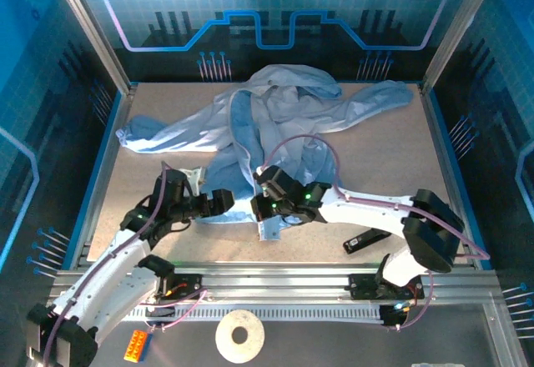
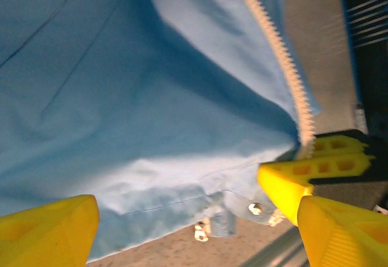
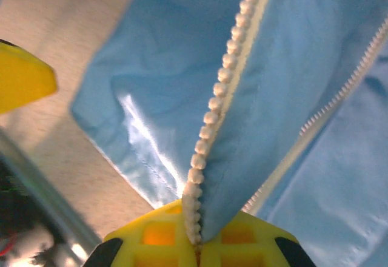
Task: Zip up the jacket
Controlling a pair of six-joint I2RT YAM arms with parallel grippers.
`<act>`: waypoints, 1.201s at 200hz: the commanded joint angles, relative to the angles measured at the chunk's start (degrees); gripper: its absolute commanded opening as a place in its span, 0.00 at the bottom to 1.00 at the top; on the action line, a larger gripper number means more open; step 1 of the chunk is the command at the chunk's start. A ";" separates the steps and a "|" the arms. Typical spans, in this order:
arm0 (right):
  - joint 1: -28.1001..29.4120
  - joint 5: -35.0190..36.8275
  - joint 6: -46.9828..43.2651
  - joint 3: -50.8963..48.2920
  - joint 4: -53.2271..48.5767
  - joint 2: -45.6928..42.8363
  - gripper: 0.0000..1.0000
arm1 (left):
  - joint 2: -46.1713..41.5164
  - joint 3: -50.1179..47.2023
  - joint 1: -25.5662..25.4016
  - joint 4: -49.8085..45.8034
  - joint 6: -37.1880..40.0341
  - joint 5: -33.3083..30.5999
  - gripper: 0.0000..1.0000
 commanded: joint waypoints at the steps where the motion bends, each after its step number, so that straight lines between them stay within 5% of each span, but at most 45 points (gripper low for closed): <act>1: -3.54 -6.41 -0.92 -0.83 5.74 -3.37 0.00 | 0.02 3.23 0.72 0.39 0.12 8.07 0.81; 41: -8.98 -15.45 2.83 -4.96 13.59 -9.25 0.00 | 2.06 2.27 0.01 11.48 -6.89 16.04 0.63; 130: -11.19 -30.44 6.69 -2.54 21.77 -6.01 0.00 | -2.26 -3.33 -1.04 17.86 -4.47 13.62 0.69; 185: -12.40 -34.85 12.47 -2.64 31.01 -3.10 0.00 | -3.44 -5.14 -1.03 22.73 -9.51 19.01 0.52; 240: -12.51 -35.25 17.26 -3.67 38.54 -0.48 0.00 | -0.37 -4.75 -0.95 26.04 -15.21 21.28 0.53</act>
